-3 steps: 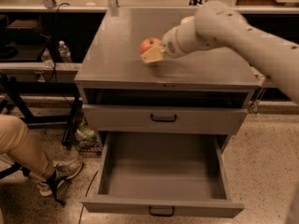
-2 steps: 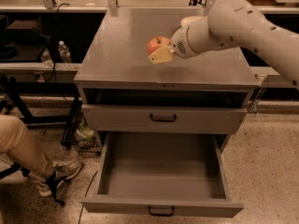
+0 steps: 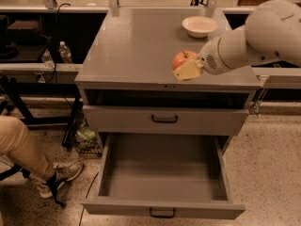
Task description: Place apple into middle drawer
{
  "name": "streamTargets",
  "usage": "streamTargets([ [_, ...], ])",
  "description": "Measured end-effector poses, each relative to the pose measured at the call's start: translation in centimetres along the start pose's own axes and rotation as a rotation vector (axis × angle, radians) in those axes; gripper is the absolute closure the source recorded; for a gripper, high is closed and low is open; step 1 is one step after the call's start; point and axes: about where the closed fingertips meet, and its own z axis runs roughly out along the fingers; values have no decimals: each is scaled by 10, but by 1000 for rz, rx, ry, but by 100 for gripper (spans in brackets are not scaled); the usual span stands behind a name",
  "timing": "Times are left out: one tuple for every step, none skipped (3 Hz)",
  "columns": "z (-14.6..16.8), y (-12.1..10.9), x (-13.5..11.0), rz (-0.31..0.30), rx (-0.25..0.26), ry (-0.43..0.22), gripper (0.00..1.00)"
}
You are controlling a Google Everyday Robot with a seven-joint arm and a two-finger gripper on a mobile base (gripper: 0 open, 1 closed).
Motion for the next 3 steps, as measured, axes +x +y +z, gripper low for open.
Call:
streamTargets([
  [-3,18,38,8,-15,150,100],
  [-3,18,38,8,-15,150,100],
  [-3,18,67,51,3,164,100],
])
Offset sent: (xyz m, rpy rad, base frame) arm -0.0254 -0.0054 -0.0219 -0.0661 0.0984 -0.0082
